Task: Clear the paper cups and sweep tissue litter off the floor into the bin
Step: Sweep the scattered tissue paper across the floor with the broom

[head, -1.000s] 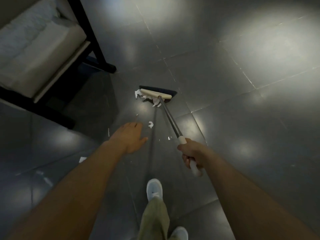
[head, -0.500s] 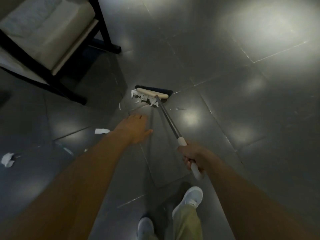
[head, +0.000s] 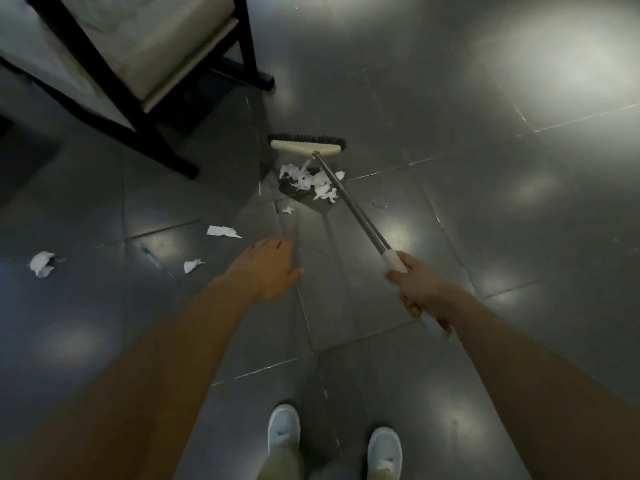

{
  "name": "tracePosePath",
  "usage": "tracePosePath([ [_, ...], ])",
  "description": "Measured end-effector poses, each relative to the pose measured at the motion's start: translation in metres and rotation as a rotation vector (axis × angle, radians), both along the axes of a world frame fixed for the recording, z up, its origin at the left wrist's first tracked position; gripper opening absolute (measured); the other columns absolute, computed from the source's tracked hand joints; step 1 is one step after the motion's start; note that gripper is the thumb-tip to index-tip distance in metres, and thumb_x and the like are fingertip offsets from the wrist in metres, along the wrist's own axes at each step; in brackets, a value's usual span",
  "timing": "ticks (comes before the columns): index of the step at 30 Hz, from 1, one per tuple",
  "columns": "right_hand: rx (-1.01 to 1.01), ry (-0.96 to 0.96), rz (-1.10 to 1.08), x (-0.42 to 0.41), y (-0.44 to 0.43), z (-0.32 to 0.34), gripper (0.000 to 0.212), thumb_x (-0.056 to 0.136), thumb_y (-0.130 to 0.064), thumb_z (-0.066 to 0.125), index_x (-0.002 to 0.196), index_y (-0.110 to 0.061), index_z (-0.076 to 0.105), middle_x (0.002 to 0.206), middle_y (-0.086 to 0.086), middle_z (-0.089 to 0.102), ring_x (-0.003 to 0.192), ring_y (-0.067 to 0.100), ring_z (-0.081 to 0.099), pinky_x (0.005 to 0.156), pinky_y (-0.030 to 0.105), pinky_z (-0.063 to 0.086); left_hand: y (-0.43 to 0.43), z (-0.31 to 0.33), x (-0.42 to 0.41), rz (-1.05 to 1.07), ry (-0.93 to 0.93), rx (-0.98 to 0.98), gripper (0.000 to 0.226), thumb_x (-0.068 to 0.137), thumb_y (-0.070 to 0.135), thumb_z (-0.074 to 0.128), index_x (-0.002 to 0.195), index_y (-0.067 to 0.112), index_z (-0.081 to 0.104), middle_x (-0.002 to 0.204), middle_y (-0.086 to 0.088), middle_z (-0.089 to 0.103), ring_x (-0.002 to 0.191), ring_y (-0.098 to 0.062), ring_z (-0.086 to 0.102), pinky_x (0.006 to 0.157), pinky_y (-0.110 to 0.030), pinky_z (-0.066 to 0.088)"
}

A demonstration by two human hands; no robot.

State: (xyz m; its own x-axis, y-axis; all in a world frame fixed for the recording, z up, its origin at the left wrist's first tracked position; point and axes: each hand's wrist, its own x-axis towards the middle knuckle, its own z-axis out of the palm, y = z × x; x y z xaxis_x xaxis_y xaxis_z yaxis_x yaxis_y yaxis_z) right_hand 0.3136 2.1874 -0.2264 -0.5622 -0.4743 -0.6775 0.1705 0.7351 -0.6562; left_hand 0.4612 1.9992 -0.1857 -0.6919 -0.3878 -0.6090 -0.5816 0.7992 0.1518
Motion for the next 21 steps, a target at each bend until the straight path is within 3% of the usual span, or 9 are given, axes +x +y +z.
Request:
tracePosePath([
  [11, 0.041, 0.065, 0.242, -0.063, -0.075, -0.059, 0.019, 0.097, -0.018, 0.046, 0.114, -0.012, 0.053, 0.048, 0.01, 0.044, 0.042, 0.02, 0.038, 0.049, 0.029, 0.031, 0.016, -0.034, 0.044, 0.263, -0.005, -0.062, 0.056, 0.097, 0.04, 0.041, 0.142, 0.008, 0.029, 0.147, -0.011, 0.033, 0.136, -0.026, 0.027, 0.111, -0.035, 0.024],
  [16, 0.15, 0.155, 0.422, -0.079, -0.064, -0.069, 0.028, 0.097, -0.014, 0.043, 0.119, 0.003, 0.052, 0.044, 0.011, 0.043, 0.038, 0.021, 0.04, 0.041, 0.025, 0.033, 0.035, -0.047, 0.06, 0.343, -0.064, -0.047, 0.055, 0.097, 0.041, 0.041, 0.144, 0.013, 0.028, 0.147, -0.007, 0.033, 0.134, -0.027, 0.031, 0.107, -0.034, 0.026],
  [21, 0.245, 0.285, 0.468, -0.105, -0.031, -0.054, 0.039, 0.097, -0.013, 0.045, 0.136, -0.017, 0.045, 0.054, 0.009, 0.042, 0.038, 0.019, 0.037, 0.03, 0.019, 0.031, 0.052, -0.047, 0.056, 0.372, -0.053, -0.031, 0.057, 0.098, 0.04, 0.04, 0.146, 0.014, 0.023, 0.149, -0.008, 0.031, 0.136, -0.027, 0.03, 0.108, -0.034, 0.027],
])
